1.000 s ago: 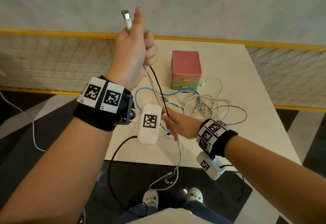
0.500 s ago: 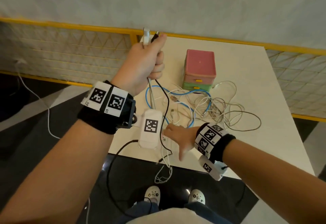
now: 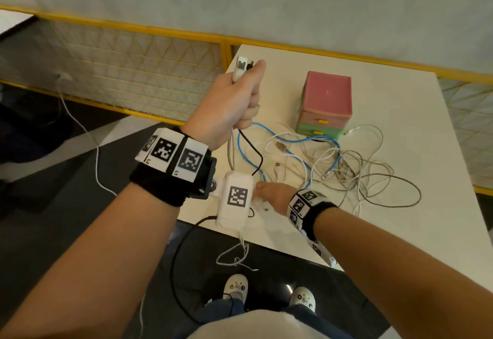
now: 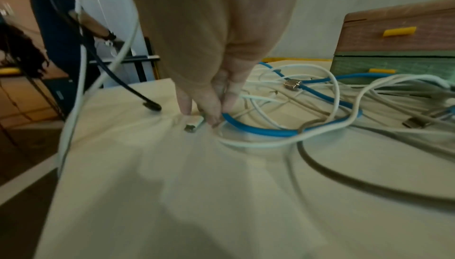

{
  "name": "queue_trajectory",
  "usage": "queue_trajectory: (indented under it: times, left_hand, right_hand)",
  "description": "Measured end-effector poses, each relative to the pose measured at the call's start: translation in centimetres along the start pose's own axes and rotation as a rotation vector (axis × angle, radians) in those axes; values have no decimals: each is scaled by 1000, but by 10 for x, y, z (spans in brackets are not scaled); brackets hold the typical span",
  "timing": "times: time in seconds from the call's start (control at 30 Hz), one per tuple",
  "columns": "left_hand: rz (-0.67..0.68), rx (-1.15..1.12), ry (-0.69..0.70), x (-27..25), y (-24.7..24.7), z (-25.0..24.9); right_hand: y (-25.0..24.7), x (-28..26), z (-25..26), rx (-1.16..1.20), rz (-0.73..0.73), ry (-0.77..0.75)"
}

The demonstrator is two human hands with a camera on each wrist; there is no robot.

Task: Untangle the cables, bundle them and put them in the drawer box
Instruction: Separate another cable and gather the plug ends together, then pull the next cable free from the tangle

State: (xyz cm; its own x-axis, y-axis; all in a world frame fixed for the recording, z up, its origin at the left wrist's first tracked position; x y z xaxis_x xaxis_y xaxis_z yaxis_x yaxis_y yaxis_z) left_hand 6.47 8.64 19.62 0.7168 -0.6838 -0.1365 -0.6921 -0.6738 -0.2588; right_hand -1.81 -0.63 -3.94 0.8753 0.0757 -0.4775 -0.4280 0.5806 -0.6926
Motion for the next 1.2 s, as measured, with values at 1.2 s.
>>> queue_trajectory:
  times: [1.2]
  left_hand:
    - [224, 243, 378, 49, 105, -8]
  right_hand:
    - [-134, -138, 7, 1325, -875, -410]
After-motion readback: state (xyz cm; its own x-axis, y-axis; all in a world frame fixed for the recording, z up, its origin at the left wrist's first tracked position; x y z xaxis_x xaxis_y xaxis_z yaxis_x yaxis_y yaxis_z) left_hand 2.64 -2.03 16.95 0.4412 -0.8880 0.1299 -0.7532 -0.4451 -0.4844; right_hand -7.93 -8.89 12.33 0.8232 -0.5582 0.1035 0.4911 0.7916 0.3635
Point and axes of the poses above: each hand's wrist, its own x-axis towards the middle knuckle, its own y-axis out of the palm, z = x × y, the point moved 2 cm from there along x, towards the middle knuckle, and after that the axes turned 14 degrees about x, right-handed, at the moved point
